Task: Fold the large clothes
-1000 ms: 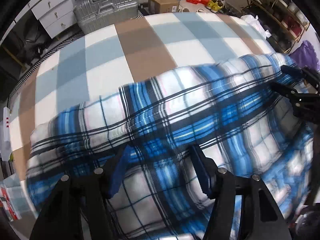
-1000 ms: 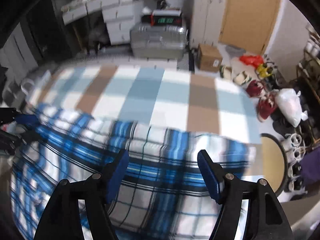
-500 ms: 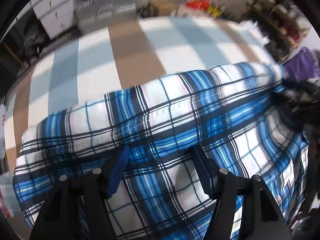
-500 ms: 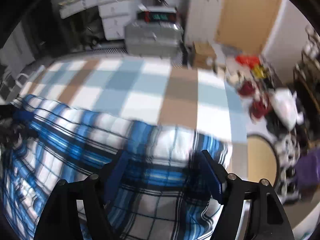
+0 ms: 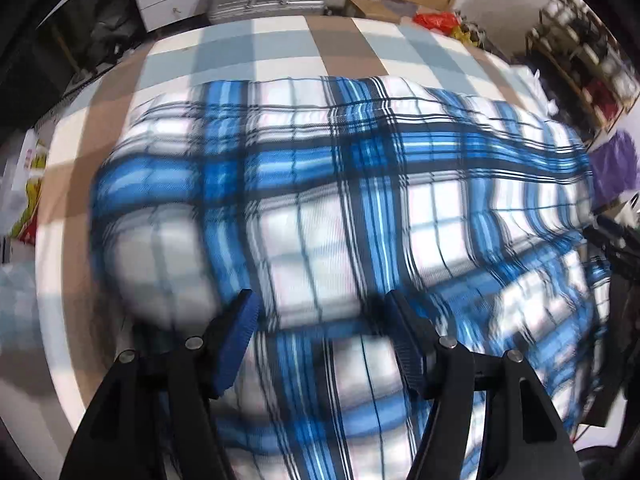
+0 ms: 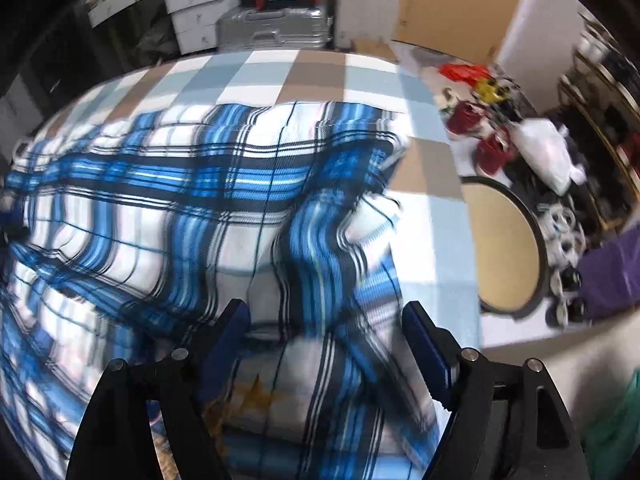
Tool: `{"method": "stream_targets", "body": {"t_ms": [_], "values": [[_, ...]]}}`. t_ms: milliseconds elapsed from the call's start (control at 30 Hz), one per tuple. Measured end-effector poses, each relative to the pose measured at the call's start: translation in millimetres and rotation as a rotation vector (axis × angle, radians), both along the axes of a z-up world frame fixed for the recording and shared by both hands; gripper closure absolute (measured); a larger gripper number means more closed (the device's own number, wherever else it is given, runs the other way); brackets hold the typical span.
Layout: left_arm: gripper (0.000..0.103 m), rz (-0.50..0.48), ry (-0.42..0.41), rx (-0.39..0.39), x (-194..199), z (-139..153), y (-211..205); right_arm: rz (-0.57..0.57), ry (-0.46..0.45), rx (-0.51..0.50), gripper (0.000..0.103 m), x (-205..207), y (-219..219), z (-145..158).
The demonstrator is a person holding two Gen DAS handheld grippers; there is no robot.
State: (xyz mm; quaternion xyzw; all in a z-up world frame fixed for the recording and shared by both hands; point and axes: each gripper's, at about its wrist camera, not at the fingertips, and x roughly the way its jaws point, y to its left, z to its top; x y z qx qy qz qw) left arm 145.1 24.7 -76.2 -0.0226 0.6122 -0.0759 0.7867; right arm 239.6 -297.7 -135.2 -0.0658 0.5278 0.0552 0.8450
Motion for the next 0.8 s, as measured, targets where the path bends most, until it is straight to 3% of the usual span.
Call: {"method": "stream_targets", "body": {"t_ms": [100, 267, 400, 467, 533, 633, 800], "values": [[0.043, -0.003, -0.12, 0.006, -37, 34, -1, 0.02, -0.091, 0.044, 0.026, -34, 5, 32], [0.042, 0.005, -0.361, 0.061, -113, 95, -23, 0.021, -0.237, 0.248, 0.025, -98, 15, 94], [0.041, 0.011, -0.53, 0.077, -166, 127, -27, 0.048, -0.386, 0.346, 0.02, -153, 38, 127], [0.028, 0.023, -0.599, 0.111, -186, 138, -30, 0.055, -0.457, 0.381, 0.016, -181, 47, 135], [0.023, 0.032, -0.678, 0.126, -213, 150, -31, 0.049, -0.501, 0.422, 0.014, -208, 57, 139], [0.02, 0.083, -0.773, 0.111, -247, 161, -26, 0.056, -0.56, 0.518, 0.013, -250, 63, 136], [0.016, 0.115, -0.821, 0.064, -279, 164, -25, 0.033, -0.675, 0.556, 0.007, -304, 67, 129]]}}
